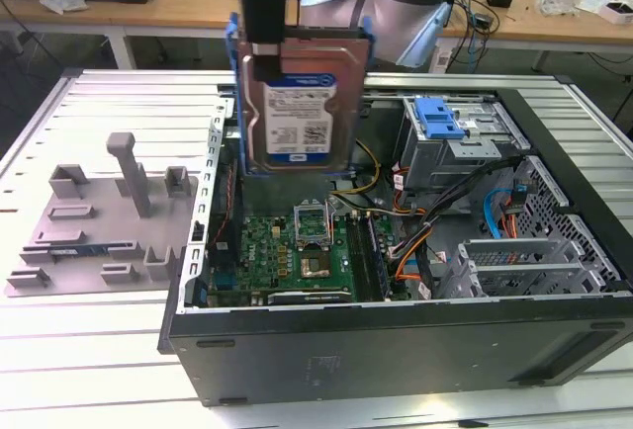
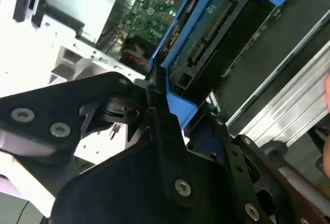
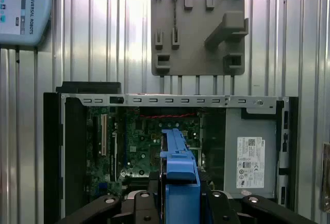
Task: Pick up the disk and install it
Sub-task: 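Pick up the disk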
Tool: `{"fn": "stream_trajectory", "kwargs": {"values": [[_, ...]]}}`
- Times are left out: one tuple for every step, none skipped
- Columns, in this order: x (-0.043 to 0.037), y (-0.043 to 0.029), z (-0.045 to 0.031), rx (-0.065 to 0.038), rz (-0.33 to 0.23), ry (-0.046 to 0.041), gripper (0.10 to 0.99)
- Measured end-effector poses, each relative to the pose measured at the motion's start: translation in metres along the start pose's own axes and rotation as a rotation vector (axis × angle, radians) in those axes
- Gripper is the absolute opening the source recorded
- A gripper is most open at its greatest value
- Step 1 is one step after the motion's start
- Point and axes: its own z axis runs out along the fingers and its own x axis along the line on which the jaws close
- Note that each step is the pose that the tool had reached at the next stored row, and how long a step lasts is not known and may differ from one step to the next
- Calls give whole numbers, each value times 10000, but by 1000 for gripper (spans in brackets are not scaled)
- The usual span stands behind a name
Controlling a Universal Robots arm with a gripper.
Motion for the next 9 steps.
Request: {"fn": "stream_trajectory", "kwargs": {"values": [[23, -51, 3, 0, 3, 1, 365], [42, -94, 5, -1, 3, 3, 365], [74, -158, 9, 0, 2, 4, 365], [109, -223, 13, 0, 2, 6, 365], [148, -285, 17, -1, 2, 8, 365], [196, -347, 22, -1, 3, 8, 365], [224, -382, 26, -1, 1, 8, 365], [247, -410, 29, -1, 2, 9, 365], [294, -462, 37, -1, 2, 8, 365]]}}
